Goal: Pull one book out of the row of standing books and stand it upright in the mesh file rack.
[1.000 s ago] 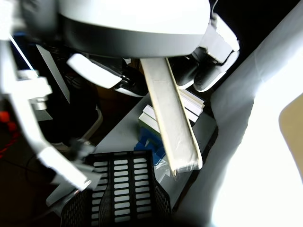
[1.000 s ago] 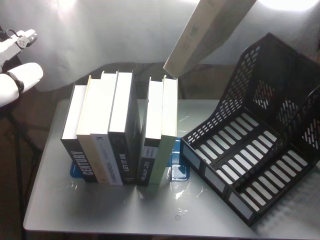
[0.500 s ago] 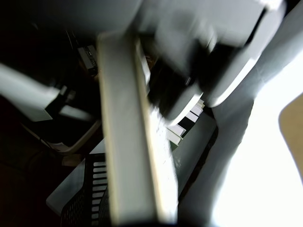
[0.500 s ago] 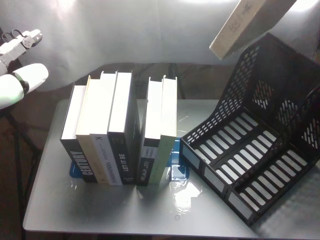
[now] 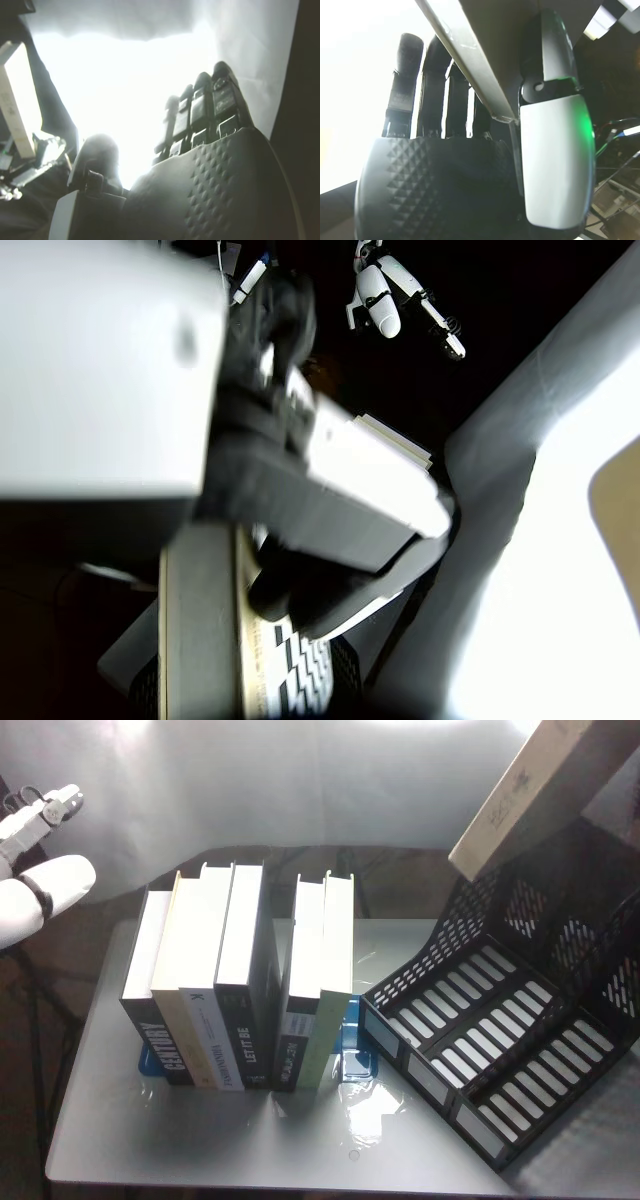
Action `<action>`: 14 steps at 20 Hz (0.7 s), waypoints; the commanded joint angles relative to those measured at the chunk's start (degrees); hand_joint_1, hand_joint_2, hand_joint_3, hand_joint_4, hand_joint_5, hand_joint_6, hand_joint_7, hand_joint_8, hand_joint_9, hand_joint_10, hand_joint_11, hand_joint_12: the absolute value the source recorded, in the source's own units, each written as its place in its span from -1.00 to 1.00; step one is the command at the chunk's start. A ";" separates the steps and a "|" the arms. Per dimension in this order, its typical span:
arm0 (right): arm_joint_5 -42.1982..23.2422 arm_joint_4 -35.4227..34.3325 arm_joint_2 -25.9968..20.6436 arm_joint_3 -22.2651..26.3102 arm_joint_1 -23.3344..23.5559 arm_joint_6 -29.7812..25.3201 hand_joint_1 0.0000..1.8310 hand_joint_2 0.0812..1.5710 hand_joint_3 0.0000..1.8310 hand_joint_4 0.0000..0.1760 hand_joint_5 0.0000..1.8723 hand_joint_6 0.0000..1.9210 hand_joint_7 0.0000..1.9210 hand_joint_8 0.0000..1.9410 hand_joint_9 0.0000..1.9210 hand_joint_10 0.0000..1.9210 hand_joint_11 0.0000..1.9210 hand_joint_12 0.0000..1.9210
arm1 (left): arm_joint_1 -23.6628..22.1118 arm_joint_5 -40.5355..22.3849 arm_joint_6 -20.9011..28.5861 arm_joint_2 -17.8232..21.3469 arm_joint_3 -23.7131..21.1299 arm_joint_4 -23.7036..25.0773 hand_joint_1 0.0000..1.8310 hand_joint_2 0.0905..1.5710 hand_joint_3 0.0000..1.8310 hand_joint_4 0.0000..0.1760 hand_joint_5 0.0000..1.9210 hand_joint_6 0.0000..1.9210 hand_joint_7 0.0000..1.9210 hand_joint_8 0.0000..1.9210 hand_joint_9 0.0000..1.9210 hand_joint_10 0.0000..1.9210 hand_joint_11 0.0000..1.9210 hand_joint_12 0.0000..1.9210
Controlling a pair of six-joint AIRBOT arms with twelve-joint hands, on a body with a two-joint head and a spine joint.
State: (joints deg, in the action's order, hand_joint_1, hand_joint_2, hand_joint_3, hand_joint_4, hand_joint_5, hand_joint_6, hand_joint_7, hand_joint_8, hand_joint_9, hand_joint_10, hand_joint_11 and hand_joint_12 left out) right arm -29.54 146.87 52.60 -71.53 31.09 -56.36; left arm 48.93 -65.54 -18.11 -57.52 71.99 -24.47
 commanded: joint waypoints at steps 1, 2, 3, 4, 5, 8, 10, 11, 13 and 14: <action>5.90 -0.91 -0.17 -0.12 0.03 0.89 0.47 0.51 -1.00 -1.00 -0.22 0.38 -0.12 0.26 -0.25 0.58 -0.67 0.95 | 0.17 -8.34 0.27 1.27 0.11 -1.22 -1.00 0.87 -1.00 -0.91 -0.97 -1.00 -1.00 -1.00 -1.00 -1.00 -1.00 -1.00; 6.40 -0.92 0.55 -0.34 -1.50 1.27 0.47 0.52 -1.00 -1.00 -0.20 0.36 -0.13 0.27 -0.28 0.61 -0.71 0.99 | 0.54 -8.74 0.27 1.40 -0.12 -1.34 -1.00 0.86 -1.00 -0.94 -0.97 -1.00 -1.00 -1.00 -1.00 -1.00 -1.00 -1.00; 7.49 -0.92 1.72 -0.79 -4.13 1.65 0.47 0.52 -1.00 -1.00 -0.20 0.34 -0.15 0.29 -0.28 0.64 -0.69 1.00 | 1.08 -9.24 0.27 1.72 -0.46 -1.43 -1.00 0.88 -1.00 -1.00 -0.95 -0.99 -1.00 -1.00 -1.00 -1.00 -1.00 -1.00; 8.39 -1.02 2.51 -1.20 -5.80 1.66 0.47 0.51 -1.00 -1.00 -0.20 0.37 -0.09 0.25 -0.27 0.55 -0.78 0.89 | 1.48 -9.62 0.27 2.05 -0.79 -1.47 -1.00 0.88 -1.00 -1.00 -0.94 -0.99 -1.00 -1.00 -1.00 -1.00 -1.00 -1.00; 9.23 -3.11 3.44 -1.82 -7.66 3.39 0.47 0.50 -1.00 -1.00 -0.22 0.42 -0.07 0.22 -0.23 0.45 -0.77 0.78 | 2.04 -10.30 0.27 2.47 -1.21 -1.65 -0.98 0.87 -1.00 -1.00 -0.93 -0.99 -1.00 -1.00 -1.00 -1.00 -1.00 -1.00; 10.26 -9.83 6.85 -4.11 -12.70 8.54 0.48 0.50 -1.00 -1.00 -0.24 0.41 -0.09 0.21 -0.20 0.50 -0.48 0.78 | 3.91 -12.58 0.27 3.62 -2.47 -2.46 -0.95 0.88 -1.00 -1.00 -0.94 -1.00 -1.00 -1.00 -1.00 -1.00 -1.00 -1.00; 10.36 -10.04 7.83 -4.77 -13.92 8.79 0.48 0.48 -1.00 -1.00 -0.16 0.17 -0.06 0.18 -0.23 0.65 -0.37 0.96 | 3.96 -12.85 0.27 3.54 -2.48 -2.39 -0.99 0.88 -1.00 -0.81 -0.97 -1.00 -1.00 -1.00 -1.00 -1.00 -1.00 -1.00; 10.37 -10.05 8.42 -5.15 -14.53 8.83 0.47 0.52 -0.99 -1.00 -0.18 0.10 -0.14 0.37 -0.30 0.76 -0.33 0.99 | 4.01 -12.90 0.27 3.53 -2.49 -2.29 -0.99 0.88 -1.00 -0.87 -0.97 -0.99 -1.00 -1.00 -1.00 -1.00 -1.00 -1.00; 10.39 -10.06 10.26 -6.49 -16.19 9.47 0.47 0.54 -1.00 -1.00 -0.21 0.15 -0.18 0.43 -0.29 0.75 -0.31 1.00 | 4.74 -13.39 0.27 3.59 -2.69 -2.11 -1.00 0.87 -1.00 -0.77 -0.97 -1.00 -1.00 -1.00 -1.00 -1.00 -1.00 -1.00; 10.55 -10.06 10.86 -6.90 -16.86 9.78 0.47 0.54 -1.00 -1.00 -0.23 0.20 -0.18 0.43 -0.27 0.70 -0.32 0.94 | 5.08 -13.72 0.27 3.58 -2.74 -2.13 -1.00 0.85 -1.00 -0.73 -0.97 -1.00 -1.00 -1.00 -1.00 -1.00 -1.00 -1.00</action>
State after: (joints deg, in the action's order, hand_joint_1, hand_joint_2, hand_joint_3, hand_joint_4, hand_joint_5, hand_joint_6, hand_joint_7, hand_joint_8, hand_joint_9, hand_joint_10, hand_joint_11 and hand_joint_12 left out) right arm -23.68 138.26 64.42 -78.32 13.21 -47.18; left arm 54.17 -71.59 -18.11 -54.72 69.08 -25.87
